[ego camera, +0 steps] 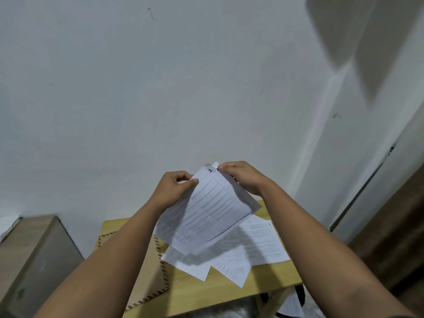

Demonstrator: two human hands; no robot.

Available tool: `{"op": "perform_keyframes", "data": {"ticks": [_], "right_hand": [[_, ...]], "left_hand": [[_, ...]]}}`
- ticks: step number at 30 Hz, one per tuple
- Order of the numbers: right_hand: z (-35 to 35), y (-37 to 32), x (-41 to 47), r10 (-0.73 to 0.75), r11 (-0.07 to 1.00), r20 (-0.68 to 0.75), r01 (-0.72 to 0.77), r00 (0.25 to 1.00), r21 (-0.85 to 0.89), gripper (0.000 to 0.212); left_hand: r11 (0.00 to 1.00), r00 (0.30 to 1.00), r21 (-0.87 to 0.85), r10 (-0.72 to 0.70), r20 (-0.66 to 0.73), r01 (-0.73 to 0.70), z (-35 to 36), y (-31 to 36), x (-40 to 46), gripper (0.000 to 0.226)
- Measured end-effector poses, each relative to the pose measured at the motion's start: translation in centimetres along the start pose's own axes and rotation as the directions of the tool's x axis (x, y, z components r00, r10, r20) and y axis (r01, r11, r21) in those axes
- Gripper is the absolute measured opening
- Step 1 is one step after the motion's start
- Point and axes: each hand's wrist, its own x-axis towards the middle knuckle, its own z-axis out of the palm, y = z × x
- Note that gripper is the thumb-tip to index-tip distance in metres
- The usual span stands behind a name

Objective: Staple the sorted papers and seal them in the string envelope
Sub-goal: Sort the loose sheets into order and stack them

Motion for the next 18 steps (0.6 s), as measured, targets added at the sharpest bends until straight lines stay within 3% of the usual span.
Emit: {"op": "perform_keyframes", "data": {"ticks": [4,8,12,14,18], "right_hand": [[0.9,-0.6,0.0,0.012,0.998,0.061,-0.008,0.998,-0.063,0.029],[1.8,-0.9,-0.4,-0.019,0.993,0.027,0.022,0.999,-0.115,0.043],[2.0,0.3,-0.1,-0.216,0.962,-0.076,0.199,0.973,-0.187,0.015],[2.2,0.9,0.1,-0.245,0.958,-0.136,0.218,0.96,-0.186,0.013],[2.7,1.8,0.2,-0.224,0.969,-0.16,0.202,0.961,-0.143,0.014]], "left_hand": [[0.999,0.999,0.051,0.004,0.037,-0.006,0.5,0.4,0.1,0.015],[0.999,0.999,0.042,-0.033,-0.022,0.034,0.9,0.5,0.3,0.016],[0.997,0.991,-0.001,-0.072,-0.112,0.072,0.8,0.1,0.5,0.018],[0.997,0.99,0.01,-0.069,-0.123,0.07,0.8,-0.1,0.4,0.019],[0.976,0.988,0.219,0.037,-0.153,-0.002,1.1,-0.9,0.3,0.023]]}}
